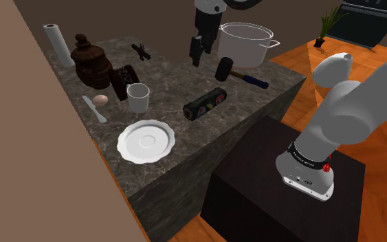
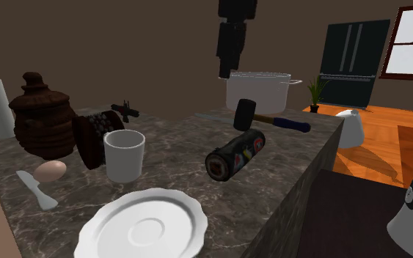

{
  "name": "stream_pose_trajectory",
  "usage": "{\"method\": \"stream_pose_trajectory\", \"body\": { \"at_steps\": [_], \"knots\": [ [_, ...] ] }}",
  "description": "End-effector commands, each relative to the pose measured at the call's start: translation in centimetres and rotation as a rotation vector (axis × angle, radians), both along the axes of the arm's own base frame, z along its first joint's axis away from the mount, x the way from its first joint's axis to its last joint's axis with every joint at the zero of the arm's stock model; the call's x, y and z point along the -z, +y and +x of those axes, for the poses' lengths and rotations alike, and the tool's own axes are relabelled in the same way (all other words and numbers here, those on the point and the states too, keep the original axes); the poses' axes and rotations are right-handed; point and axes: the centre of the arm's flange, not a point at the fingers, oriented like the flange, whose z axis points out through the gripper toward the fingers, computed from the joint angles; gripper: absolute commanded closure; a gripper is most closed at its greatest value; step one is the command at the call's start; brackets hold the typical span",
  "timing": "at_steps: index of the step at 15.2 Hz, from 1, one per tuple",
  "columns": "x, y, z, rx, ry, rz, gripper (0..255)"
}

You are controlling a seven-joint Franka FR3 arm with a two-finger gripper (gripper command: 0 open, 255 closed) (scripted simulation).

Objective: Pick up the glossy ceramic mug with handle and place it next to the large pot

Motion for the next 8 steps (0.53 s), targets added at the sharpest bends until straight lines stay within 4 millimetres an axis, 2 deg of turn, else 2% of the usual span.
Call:
{"method": "stream_pose_trajectory", "body": {
  "at_steps": [1, 8],
  "knots": [
    [1.3, 1.5, 1.4, -0.003, -0.004, 0.004, 0],
    [5.6, 7.6, 6.4, -0.013, -0.016, 0.016, 0]
  ]
}}
